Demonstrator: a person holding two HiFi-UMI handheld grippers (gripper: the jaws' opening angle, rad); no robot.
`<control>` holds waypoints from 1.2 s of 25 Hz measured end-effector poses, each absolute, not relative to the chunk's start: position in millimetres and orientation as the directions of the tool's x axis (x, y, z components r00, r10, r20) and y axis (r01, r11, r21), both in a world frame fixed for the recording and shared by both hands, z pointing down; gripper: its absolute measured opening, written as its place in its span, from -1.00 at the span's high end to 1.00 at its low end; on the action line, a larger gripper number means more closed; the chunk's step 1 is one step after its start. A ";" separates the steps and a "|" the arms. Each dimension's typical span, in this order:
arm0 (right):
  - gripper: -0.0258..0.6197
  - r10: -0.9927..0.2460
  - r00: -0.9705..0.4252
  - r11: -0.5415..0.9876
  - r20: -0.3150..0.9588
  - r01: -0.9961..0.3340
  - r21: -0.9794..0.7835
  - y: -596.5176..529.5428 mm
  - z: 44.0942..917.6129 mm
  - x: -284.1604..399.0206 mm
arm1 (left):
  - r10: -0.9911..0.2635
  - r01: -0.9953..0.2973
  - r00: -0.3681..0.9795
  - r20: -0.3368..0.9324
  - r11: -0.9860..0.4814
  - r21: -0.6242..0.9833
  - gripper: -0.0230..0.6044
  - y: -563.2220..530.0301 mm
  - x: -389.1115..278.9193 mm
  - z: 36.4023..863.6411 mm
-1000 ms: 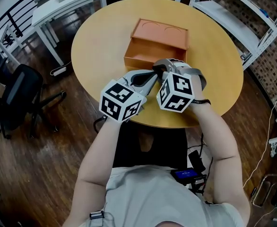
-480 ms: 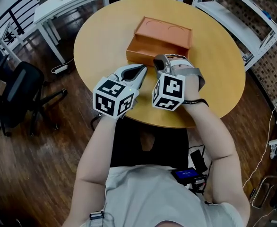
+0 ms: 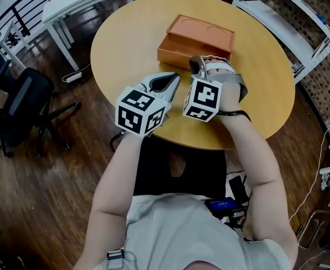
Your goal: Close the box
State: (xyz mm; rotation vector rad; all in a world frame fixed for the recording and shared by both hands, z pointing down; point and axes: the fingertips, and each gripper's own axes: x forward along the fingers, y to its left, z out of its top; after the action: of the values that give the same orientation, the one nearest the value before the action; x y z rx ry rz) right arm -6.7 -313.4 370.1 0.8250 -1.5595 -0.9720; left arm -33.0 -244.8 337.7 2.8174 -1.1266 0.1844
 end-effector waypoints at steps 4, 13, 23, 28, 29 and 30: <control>0.92 -0.891 -0.147 0.444 0.430 -0.079 0.892 -321.5 367.6 28.7 | -0.671 -0.684 0.726 0.151 -0.728 0.050 0.92 -244.2 -33.5 339.5; 0.92 -0.871 -0.074 0.490 0.486 -0.217 0.844 -329.5 377.5 114.2 | -0.669 -0.682 0.728 0.149 -0.730 0.052 0.92 -244.5 -42.5 339.5; 0.60 -0.816 -0.112 0.553 0.566 -0.435 0.711 -320.0 407.9 130.1 | -0.671 -0.683 0.727 0.145 -0.728 0.056 0.93 -246.1 -43.2 338.9; 0.70 -0.874 -0.020 0.464 0.486 -0.334 0.820 -326.6 411.0 122.1 | -0.671 -0.682 0.728 0.143 -0.729 0.056 0.92 -245.6 -42.5 338.0; 0.71 -0.886 -0.001 0.444 0.464 -0.293 0.847 -326.6 411.2 122.6 | -0.671 -0.683 0.728 0.143 -0.729 0.055 0.92 -245.2 -42.0 338.2; 0.72 -0.894 0.011 0.431 0.449 -0.260 0.864 -326.2 411.5 123.1 | -0.671 -0.683 0.728 0.143 -0.729 0.055 0.92 -244.9 -41.4 338.3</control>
State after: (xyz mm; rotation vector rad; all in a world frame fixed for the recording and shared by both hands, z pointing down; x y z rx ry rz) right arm 123.1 -326.2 411.5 1.0633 -1.5190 -0.6802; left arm -41.4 -244.9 338.3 2.8228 -1.1091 0.1722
